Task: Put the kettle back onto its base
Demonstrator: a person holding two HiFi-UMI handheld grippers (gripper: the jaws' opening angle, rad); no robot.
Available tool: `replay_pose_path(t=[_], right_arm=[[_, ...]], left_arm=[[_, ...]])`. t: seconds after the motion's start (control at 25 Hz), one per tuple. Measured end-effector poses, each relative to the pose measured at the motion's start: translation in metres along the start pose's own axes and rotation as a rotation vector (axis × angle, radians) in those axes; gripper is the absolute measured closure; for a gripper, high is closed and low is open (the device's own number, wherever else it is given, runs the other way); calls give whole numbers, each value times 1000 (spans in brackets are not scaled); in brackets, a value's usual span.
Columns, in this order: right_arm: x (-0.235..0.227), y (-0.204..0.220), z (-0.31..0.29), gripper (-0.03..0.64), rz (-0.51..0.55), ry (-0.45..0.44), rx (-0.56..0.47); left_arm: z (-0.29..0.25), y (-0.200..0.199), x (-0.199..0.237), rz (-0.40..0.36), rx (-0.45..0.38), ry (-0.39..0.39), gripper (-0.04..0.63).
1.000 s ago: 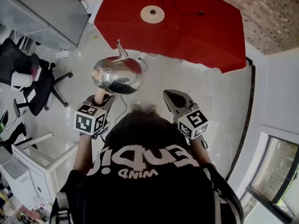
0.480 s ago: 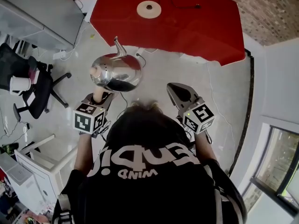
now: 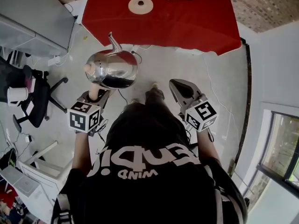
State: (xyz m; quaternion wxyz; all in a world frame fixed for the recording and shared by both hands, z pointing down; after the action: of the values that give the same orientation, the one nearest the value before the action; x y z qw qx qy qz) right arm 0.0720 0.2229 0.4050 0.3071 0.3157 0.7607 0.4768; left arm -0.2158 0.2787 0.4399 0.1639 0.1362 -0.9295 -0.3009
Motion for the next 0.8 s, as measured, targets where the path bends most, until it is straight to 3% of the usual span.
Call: replay_pose_path(t=[0.8], right_arm=[[-81,-19,-51,594,-23,39,-18]], left_arm=[[-60,-77,38,11,1,13,531]])
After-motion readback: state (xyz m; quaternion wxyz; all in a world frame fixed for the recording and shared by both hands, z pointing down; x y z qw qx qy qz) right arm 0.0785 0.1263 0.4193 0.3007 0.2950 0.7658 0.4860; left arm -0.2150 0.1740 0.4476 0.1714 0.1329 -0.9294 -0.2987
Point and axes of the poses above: the fingertips, and each gripper's own axes: z backward along the fingers, x to its left, y out of its underside, the point moved 5 cm from there along z, backward along the fingers, and after that the axes turned 2 degrees about z, right-handed, at the moved point
